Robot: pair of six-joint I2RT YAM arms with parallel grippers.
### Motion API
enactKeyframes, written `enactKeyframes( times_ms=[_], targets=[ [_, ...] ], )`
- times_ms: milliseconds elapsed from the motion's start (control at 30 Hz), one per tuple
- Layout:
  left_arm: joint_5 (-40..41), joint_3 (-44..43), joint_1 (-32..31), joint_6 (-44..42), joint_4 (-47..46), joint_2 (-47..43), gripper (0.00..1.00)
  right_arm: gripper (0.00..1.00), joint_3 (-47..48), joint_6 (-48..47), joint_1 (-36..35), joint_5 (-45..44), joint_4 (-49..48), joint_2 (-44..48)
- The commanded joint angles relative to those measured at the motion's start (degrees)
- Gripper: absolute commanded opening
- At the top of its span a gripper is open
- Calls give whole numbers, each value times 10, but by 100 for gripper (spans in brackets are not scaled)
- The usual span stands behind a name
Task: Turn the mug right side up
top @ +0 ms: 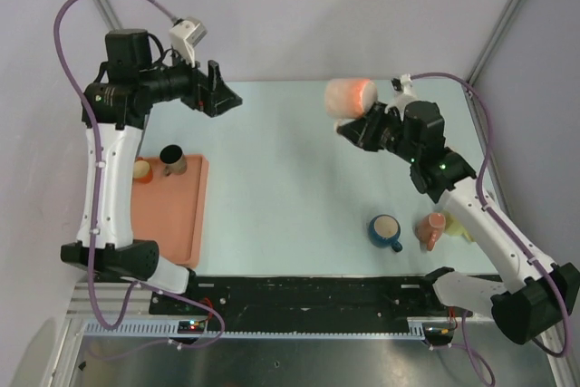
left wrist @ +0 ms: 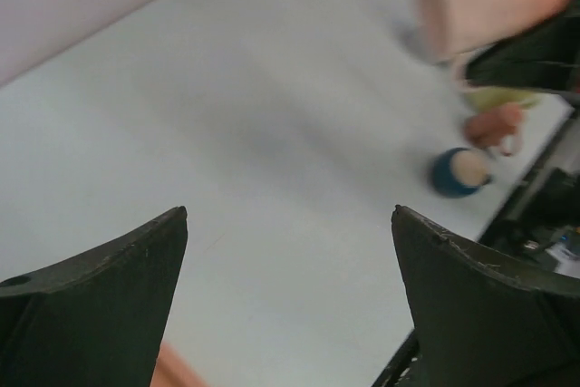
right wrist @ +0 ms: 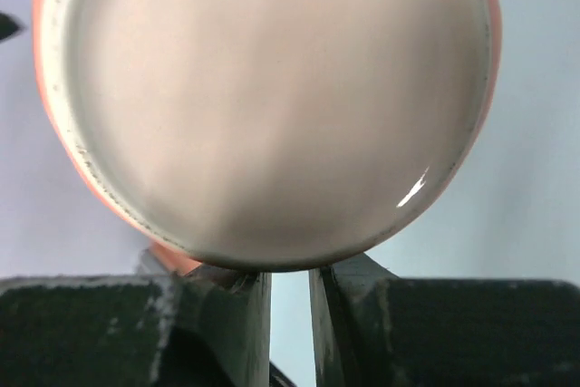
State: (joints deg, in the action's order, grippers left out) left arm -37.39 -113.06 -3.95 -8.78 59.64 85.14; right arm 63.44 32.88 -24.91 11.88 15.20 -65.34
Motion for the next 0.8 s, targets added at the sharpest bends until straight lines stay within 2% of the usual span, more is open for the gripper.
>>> enactKeyframes(
  times_ms=[0,67,200,533,600,667,733,767],
  targets=[
    [-167,-73,-49,66,5,-23,98,0,58,113,-39,119,-266,-23],
    [-206,-98,-63,78,-1,-18,98,0,88,131,-56,166,-321,-54],
    [-240,-134,-72,154,-43,-4,95,0,157,116,-97,217,-327,-101],
    [-221,-141,-104,215,-94,12,81,0,242,104,-153,242,-321,-167],
    [-220,-139,-108,229,-102,16,75,0,249,103,-160,245,-321,-179],
    [-224,-134,-112,247,-112,18,65,0,255,101,-164,246,-316,-190],
    [-230,-132,-115,255,-121,20,50,0,257,94,-167,253,-313,-204],
    [-232,-131,-115,256,-125,22,40,0,256,87,-167,257,-309,-210]
  ],
)
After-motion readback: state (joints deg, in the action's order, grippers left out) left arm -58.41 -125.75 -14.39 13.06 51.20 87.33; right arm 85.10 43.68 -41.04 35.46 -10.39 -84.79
